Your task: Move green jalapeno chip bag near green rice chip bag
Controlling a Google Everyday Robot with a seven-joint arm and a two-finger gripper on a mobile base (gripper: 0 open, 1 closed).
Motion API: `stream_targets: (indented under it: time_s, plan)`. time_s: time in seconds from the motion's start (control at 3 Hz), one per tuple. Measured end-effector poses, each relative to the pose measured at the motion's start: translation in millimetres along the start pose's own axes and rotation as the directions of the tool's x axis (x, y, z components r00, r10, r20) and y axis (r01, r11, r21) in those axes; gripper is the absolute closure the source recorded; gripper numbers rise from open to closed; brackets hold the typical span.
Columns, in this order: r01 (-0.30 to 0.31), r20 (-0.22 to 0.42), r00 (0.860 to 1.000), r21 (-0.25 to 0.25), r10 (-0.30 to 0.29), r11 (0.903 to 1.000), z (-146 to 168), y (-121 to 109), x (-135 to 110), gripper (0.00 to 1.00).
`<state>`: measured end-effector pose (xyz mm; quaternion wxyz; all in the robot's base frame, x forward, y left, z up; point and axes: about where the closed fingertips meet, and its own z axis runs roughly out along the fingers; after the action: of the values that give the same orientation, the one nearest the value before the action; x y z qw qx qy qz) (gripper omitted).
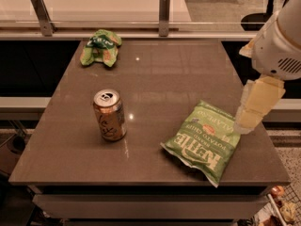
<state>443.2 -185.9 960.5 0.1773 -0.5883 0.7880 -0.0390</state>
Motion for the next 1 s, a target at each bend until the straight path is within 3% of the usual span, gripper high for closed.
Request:
stream_targets:
  time_s: [0.67, 1.0]
  plan:
    - [-0.094, 0.000, 0.996, -0.098, 0.094, 0.9908, 66, 22, -20, 0.00]
    - [-0.131, 0.060, 0.988, -0.169, 0.143, 0.9770, 106, 31, -16, 0.00]
